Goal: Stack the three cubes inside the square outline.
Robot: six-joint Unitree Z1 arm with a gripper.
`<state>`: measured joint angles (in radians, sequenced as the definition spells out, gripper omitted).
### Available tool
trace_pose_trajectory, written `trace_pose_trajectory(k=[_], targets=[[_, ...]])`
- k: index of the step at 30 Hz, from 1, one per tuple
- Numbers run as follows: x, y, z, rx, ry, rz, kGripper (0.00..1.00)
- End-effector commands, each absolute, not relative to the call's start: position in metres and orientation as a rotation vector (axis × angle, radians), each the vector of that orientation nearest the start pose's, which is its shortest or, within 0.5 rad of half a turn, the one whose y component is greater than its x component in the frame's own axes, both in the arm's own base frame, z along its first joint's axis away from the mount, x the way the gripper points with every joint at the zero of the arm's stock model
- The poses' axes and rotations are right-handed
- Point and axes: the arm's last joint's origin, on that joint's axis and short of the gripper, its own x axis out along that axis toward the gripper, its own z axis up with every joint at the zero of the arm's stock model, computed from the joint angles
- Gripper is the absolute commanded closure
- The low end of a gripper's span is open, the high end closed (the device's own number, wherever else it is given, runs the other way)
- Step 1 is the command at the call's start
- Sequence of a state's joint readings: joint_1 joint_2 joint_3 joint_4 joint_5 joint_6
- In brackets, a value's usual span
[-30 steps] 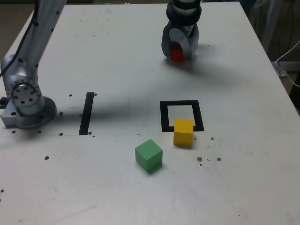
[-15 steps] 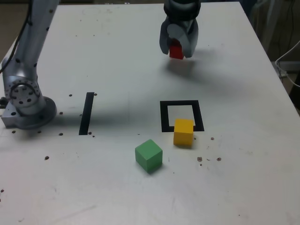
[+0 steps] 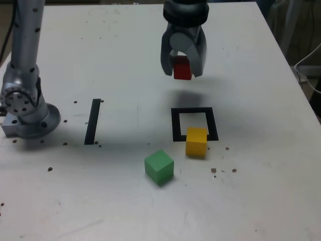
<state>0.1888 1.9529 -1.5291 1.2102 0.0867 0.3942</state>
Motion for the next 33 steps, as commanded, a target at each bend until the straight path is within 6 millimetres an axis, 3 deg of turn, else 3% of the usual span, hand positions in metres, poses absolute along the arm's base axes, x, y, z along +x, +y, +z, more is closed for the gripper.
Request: trace_pose_trajectory(k=[1, 9, 18, 27, 33], targets=[[0.336, 0.061, 0.272, 0.197, 1.646, -0.099, 0.83], [0.338, 0.020, 0.265, 0.150, 1.662, 0.042, 0.83], [0.351, -0.008, 0.249, 0.091, 1.687, 0.119, 0.83], [0.362, -0.015, 0.229, 0.062, 1.707, 0.112, 0.83], [0.361, -0.015, 0.225, 0.063, 1.705, 0.112, 0.83]])
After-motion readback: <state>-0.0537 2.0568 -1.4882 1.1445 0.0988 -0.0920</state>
